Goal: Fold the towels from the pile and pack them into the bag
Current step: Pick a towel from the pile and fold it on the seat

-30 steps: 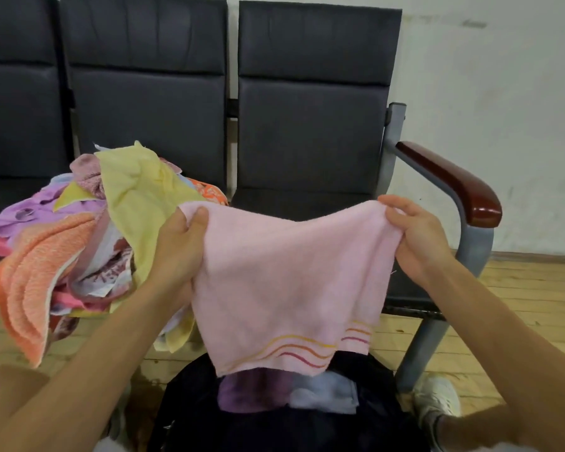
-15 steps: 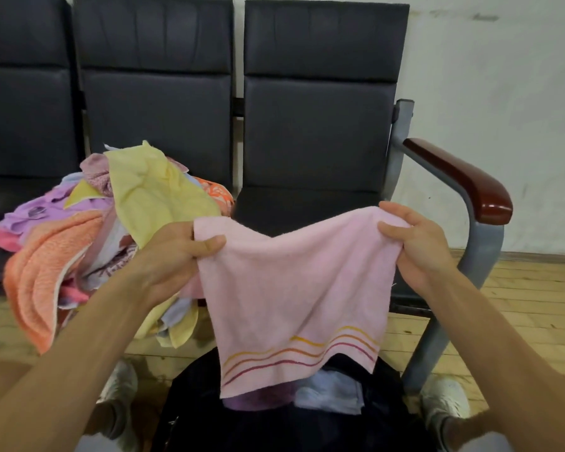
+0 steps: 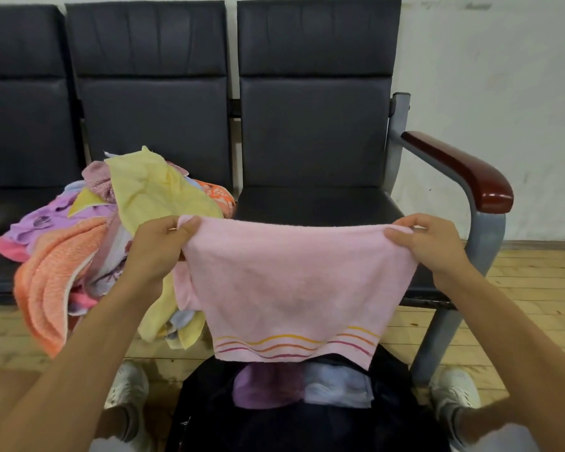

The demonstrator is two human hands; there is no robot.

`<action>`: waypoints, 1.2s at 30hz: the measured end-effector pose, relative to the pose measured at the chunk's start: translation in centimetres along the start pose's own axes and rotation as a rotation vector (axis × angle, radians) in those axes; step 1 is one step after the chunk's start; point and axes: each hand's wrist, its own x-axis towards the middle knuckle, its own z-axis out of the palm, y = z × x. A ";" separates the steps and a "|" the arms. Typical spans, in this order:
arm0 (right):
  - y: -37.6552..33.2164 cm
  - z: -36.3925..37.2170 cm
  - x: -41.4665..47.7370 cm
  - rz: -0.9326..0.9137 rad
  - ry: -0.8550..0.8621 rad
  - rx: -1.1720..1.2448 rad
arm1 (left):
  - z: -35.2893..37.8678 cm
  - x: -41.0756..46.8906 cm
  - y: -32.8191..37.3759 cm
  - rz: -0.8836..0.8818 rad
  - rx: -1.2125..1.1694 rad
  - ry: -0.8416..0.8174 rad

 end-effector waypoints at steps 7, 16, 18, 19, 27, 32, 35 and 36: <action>-0.2 -0.6 0.0 0.169 -0.035 0.249 | 0.2 0.1 -0.1 -0.143 -0.237 0.079; -0.8 -1.2 0.0 0.133 -0.092 0.105 | -0.6 -0.9 0.5 -0.011 -0.056 -0.124; -0.5 -1.0 0.0 -0.023 0.003 -0.150 | -0.2 -1.0 0.5 0.143 0.230 -0.070; -0.3 -0.9 0.0 -0.102 0.019 -0.281 | 0.0 -1.1 0.5 0.213 0.377 -0.040; 0.3 -0.6 0.3 -0.192 0.000 -0.465 | 0.0 -0.7 -0.2 0.323 0.506 0.020; -0.3 -0.9 0.2 0.060 0.008 0.098 | -0.4 -0.5 -0.1 0.125 0.026 -0.002; -0.4 -1.2 0.2 0.109 -0.018 0.211 | -0.7 -0.7 0.2 0.025 -0.136 -0.031; -0.4 -1.2 0.2 0.121 -0.021 0.224 | -0.7 -0.7 0.3 0.001 -0.159 -0.047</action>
